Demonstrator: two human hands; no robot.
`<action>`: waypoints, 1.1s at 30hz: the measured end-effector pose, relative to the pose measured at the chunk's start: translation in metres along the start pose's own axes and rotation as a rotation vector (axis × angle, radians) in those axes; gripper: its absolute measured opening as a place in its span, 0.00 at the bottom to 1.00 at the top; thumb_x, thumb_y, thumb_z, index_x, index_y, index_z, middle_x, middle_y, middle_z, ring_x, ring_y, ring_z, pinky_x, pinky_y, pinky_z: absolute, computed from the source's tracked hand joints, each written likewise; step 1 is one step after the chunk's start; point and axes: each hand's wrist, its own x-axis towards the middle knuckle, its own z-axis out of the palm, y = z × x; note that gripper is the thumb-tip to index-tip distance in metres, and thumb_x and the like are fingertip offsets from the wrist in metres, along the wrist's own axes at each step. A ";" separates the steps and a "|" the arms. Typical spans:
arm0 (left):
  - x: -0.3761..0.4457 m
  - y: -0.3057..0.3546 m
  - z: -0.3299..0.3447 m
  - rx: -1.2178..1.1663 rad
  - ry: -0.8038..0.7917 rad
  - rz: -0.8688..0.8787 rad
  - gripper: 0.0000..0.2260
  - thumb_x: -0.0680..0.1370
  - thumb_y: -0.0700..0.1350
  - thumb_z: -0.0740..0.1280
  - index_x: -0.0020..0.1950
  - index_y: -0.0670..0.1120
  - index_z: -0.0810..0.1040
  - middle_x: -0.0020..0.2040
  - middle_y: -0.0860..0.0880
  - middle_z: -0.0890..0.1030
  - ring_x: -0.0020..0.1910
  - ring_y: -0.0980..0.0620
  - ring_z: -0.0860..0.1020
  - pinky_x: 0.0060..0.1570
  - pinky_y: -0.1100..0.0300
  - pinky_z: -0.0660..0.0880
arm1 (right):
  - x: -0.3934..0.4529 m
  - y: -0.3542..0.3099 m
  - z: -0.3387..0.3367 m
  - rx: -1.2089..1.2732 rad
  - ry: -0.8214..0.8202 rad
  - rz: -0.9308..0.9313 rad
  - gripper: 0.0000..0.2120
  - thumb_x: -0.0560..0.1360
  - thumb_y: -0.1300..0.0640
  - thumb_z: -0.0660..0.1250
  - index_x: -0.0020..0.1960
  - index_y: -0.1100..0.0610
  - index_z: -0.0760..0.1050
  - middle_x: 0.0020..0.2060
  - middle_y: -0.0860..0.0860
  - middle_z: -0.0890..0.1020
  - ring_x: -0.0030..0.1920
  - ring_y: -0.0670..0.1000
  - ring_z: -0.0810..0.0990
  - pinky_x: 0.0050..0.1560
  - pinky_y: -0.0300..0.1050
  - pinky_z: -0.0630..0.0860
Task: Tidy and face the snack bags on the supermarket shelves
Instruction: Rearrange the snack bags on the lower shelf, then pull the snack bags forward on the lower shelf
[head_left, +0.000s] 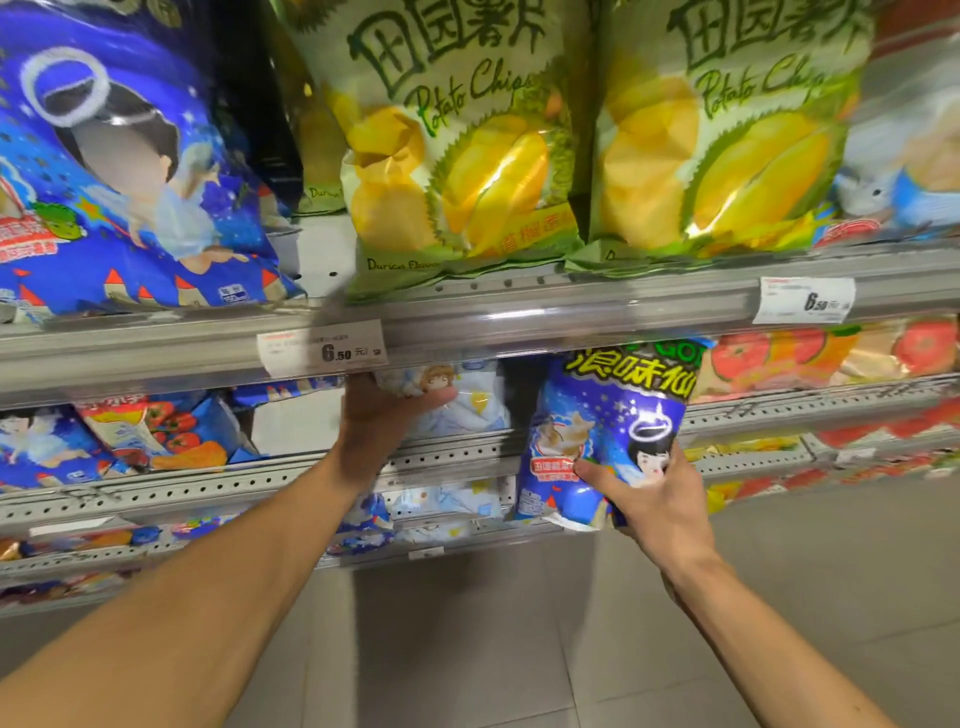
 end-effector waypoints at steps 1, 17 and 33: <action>0.000 0.001 0.008 -0.010 -0.012 -0.019 0.28 0.65 0.40 0.82 0.64 0.43 0.78 0.58 0.47 0.84 0.57 0.50 0.82 0.63 0.50 0.77 | 0.002 0.003 -0.007 0.003 0.013 -0.001 0.23 0.65 0.61 0.83 0.56 0.59 0.79 0.41 0.50 0.87 0.30 0.43 0.79 0.37 0.41 0.76; 0.009 0.004 0.032 0.172 -0.121 -0.117 0.26 0.70 0.39 0.79 0.65 0.41 0.75 0.61 0.42 0.81 0.60 0.46 0.80 0.62 0.55 0.76 | -0.020 0.004 -0.031 0.009 -0.041 -0.025 0.25 0.64 0.62 0.83 0.59 0.58 0.80 0.46 0.48 0.88 0.43 0.46 0.87 0.40 0.40 0.79; -0.084 -0.035 -0.159 0.820 0.061 0.254 0.09 0.77 0.38 0.68 0.57 0.39 0.79 0.52 0.41 0.79 0.52 0.40 0.78 0.54 0.45 0.76 | -0.104 -0.029 0.135 -0.064 -0.214 -0.007 0.27 0.62 0.59 0.85 0.59 0.54 0.80 0.48 0.45 0.88 0.50 0.45 0.86 0.54 0.45 0.81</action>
